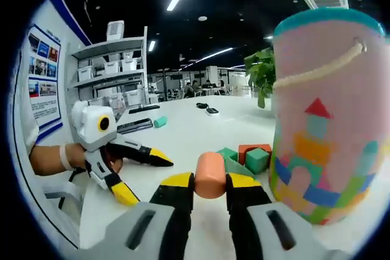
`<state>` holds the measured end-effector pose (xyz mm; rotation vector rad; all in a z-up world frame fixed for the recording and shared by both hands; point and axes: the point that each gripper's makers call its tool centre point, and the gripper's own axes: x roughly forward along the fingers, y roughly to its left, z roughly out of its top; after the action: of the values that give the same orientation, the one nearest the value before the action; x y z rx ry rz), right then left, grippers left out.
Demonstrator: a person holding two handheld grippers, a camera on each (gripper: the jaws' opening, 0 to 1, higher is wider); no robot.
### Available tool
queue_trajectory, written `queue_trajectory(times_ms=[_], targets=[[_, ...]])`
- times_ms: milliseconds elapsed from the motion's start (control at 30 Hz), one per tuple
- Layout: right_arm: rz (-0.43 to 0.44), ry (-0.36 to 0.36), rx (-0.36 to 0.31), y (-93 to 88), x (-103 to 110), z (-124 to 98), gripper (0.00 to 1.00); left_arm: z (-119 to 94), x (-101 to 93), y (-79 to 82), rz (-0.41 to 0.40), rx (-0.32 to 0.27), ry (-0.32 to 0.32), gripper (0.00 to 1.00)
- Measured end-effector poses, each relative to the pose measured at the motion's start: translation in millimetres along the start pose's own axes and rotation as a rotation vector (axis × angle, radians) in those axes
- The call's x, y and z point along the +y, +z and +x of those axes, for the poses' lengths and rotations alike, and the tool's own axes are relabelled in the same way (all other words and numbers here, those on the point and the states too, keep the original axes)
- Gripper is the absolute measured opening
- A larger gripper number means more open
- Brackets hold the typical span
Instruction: Arrange the toys in the designated storage area by placing each visible toy with the group until no toy remains scattered across the table.
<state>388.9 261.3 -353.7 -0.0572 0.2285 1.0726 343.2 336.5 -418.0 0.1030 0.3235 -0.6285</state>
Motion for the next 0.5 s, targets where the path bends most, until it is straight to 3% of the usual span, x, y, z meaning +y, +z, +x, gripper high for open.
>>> queue_trajectory(times_ms=[267, 467, 500], targets=[[0.045, -0.035, -0.115, 59.3, -16, -38, 0.20, 0, 0.0, -0.2, 0.003, -0.001, 0.000, 0.68], [0.034, -0.064, -0.202, 96.8, -32, -59, 0.20, 0, -0.3, -0.1, 0.006, -0.002, 0.001, 0.68], [0.018, -0.080, -0.223, 109.4, -38, -67, 0.20, 0, -0.3, -0.1, 0.006, -0.002, 0.001, 0.68]])
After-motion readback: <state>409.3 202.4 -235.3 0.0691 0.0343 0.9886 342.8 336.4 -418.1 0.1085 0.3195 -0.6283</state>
